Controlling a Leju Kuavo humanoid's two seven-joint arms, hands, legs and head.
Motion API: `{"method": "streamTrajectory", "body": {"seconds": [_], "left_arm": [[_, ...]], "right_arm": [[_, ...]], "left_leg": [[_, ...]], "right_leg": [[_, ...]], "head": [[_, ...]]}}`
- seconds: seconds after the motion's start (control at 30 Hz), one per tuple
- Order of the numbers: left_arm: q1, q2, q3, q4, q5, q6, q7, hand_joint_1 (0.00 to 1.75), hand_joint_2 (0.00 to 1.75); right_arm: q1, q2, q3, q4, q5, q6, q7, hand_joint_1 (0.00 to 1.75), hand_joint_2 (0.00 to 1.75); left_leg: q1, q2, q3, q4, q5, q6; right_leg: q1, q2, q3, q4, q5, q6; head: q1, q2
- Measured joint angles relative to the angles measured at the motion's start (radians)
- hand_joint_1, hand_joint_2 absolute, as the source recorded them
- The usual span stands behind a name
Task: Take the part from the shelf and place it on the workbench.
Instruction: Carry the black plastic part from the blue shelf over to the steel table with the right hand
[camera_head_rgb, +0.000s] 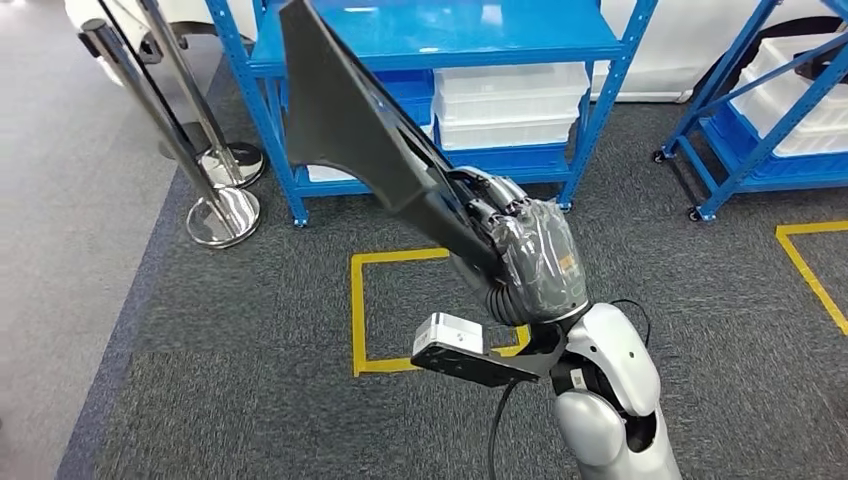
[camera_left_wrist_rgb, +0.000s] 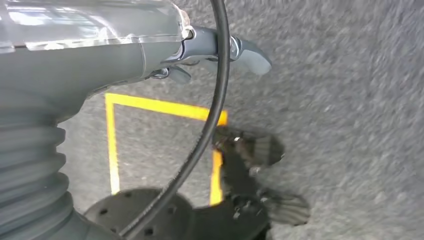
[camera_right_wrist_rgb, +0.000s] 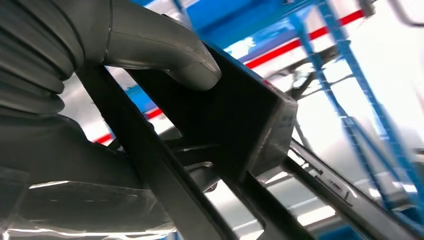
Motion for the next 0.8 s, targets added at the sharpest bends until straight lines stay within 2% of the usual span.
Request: {"method": "streamTrajectory", "body": {"seconds": [0.03,0.07,0.1,0.13,0.2,0.23,0.27,0.3,0.33,0.4,0.43,0.47,0.53,0.6,0.67,0.7,0.73,0.77,0.8], "left_arm": [[0.001,0.006,0.001,0.004,0.004,0.002,-0.001,0.0,1.75],[0.002,0.013,0.001,0.009,0.007,0.003,-0.001,0.0,1.75],[0.003,0.02,0.002,0.015,0.009,0.004,-0.001,0.0,1.75],[0.003,0.026,0.002,0.021,0.011,0.006,-0.001,0.0,1.75],[0.004,0.04,0.004,0.034,0.017,0.012,-0.001,0.0,1.75],[0.005,0.047,0.005,0.041,0.019,0.015,-0.001,0.0,1.75],[0.007,0.053,0.006,0.048,0.021,0.017,-0.001,0.0,1.75],[0.008,0.058,0.007,0.055,0.021,0.018,-0.001,0.0,1.75],[0.008,0.063,0.008,0.061,0.021,0.019,-0.001,0.0,1.75],[0.007,0.068,0.008,0.072,0.022,0.02,-0.001,0.0,1.75],[0.006,0.071,0.008,0.077,0.022,0.021,-0.001,0.0,1.75],[0.006,0.074,0.009,0.082,0.023,0.022,-0.001,0.0,1.75],[0.008,0.081,0.011,0.09,0.025,0.027,-0.001,0.0,1.75],[0.009,0.089,0.015,0.102,0.028,0.034,-0.005,0.0,1.75],[0.006,0.102,0.017,0.114,0.033,0.038,-0.013,0.0,1.75],[0.005,0.108,0.019,0.121,0.034,0.039,-0.017,0.0,1.75],[0.005,0.115,0.02,0.127,0.035,0.039,-0.02,0.0,1.75],[0.005,0.12,0.021,0.134,0.035,0.039,-0.022,0.0,1.75],[0.006,0.124,0.021,0.141,0.035,0.039,-0.023,0.0,1.75]], "right_arm": [[-0.006,0.006,0.009,0.009,0.005,-0.001,0.0,1.75,1.75],[-0.013,0.011,0.019,0.018,0.01,-0.003,0.001,1.75,1.75],[-0.018,0.015,0.028,0.028,0.013,-0.006,0.001,1.75,1.75],[-0.023,0.018,0.035,0.037,0.015,-0.01,0.002,1.75,1.75],[-0.032,0.023,0.049,0.058,0.019,-0.017,0.004,1.75,1.75],[-0.035,0.026,0.056,0.07,0.021,-0.02,0.005,1.75,1.75],[-0.039,0.03,0.063,0.081,0.023,-0.023,0.006,1.75,1.75],[-0.043,0.034,0.07,0.09,0.025,-0.024,0.007,1.75,1.75],[-0.047,0.038,0.077,0.097,0.026,-0.026,0.008,1.75,1.75],[-0.054,0.045,0.086,0.107,0.026,-0.029,0.009,1.75,1.75],[-0.058,0.049,0.09,0.112,0.027,-0.031,0.01,1.75,1.75],[-0.061,0.051,0.094,0.116,0.029,-0.033,0.01,1.75,1.75],[-0.068,0.058,0.104,0.126,0.033,-0.037,0.01,1.75,1.75],[-0.079,0.066,0.12,0.139,0.039,-0.042,0.012,1.75,1.75],[-0.089,0.074,0.137,0.155,0.047,-0.048,0.014,1.75,1.75],[-0.093,0.077,0.145,0.166,0.051,-0.05,0.015,1.75,1.75],[-0.097,0.08,0.154,0.179,0.054,-0.051,0.018,1.75,1.75],[-0.102,0.083,0.162,0.192,0.058,-0.051,0.02,1.75,1.75],[-0.108,0.088,0.17,0.204,0.061,-0.052,0.022,1.75,1.75]], "left_leg": [[0.001,-0.007,-0.005,0.0,0.01,0.007],[0.002,-0.013,-0.011,-0.003,0.022,0.016],[0.004,-0.019,-0.019,-0.006,0.034,0.022],[0.005,-0.025,-0.029,-0.007,0.046,0.027],[0.004,-0.042,-0.052,-0.003,0.064,0.031],[0.003,-0.052,-0.065,0.0,0.072,0.031],[0.002,-0.063,-0.076,0.005,0.078,0.029],[0.002,-0.074,-0.085,0.01,0.081,0.028],[0.002,-0.085,-0.093,0.017,0.084,0.026],[0.003,-0.104,-0.109,0.028,0.088,0.018],[0.006,-0.112,-0.116,0.032,0.091,0.012],[0.01,-0.121,-0.123,0.033,0.094,0.005],[0.014,-0.131,-0.13,0.033,0.099,-0.009],[0.013,-0.106,-0.146,0.067,0.075,-0.019],[0.014,-0.068,-0.197,0.179,0.012,-0.029],[0.015,-0.059,-0.226,0.245,-0.018,-0.035],[0.017,-0.054,-0.246,0.293,-0.035,-0.039],[0.018,-0.051,-0.248,0.305,-0.032,-0.042],[0.019,-0.047,-0.23,0.277,-0.011,-0.043]], "right_leg": [[-0.002,-0.003,-0.002,0.0,0.002,0.006],[-0.003,0.002,-0.008,0.012,-0.01,0.012],[-0.005,0.012,-0.022,0.043,-0.038,0.016],[-0.006,0.024,-0.042,0.094,-0.078,0.019],[-0.008,0.037,-0.083,0.221,-0.154,0.022],[-0.008,0.039,-0.089,0.258,-0.17,0.021],[-0.007,0.04,-0.076,0.261,-0.168,0.02],[-0.007,0.044,-0.044,0.224,-0.149,0.017],[-0.007,0.055,0.001,0.16,-0.125,0.011],[-0.007,0.098,0.073,0.044,-0.1,-0.001],[-0.004,0.112,0.087,0.016,-0.098,-0.005],[-0.002,0.117,0.088,0.008,-0.1,-0.008],[-0.001,0.095,0.088,-0.001,-0.091,-0.015],[-0.007,0.074,0.091,-0.014,-0.082,-0.026],[-0.008,0.05,0.089,-0.019,-0.077,-0.032],[-0.007,0.037,0.087,-0.019,-0.076,-0.032],[-0.007,0.024,0.084,-0.018,-0.076,-0.032],[-0.006,0.012,0.082,-0.016,-0.075,-0.032],[-0.006,0.001,0.08,-0.014,-0.075,-0.031]], "head": [[0.0,0.0],[0.0,0.0],[0.0,0.0],[0.0,0.0],[0.0,0.0],[0.0,0.0],[0.0,0.0],[0.0,0.0],[0.0,0.0],[0.0,0.0],[0.0,0.0],[0.0,0.0],[0.0,0.0],[0.0,0.0],[0.0,0.0],[0.0,0.0],[0.0,0.0],[0.0,0.0],[0.0,0.0]]}}
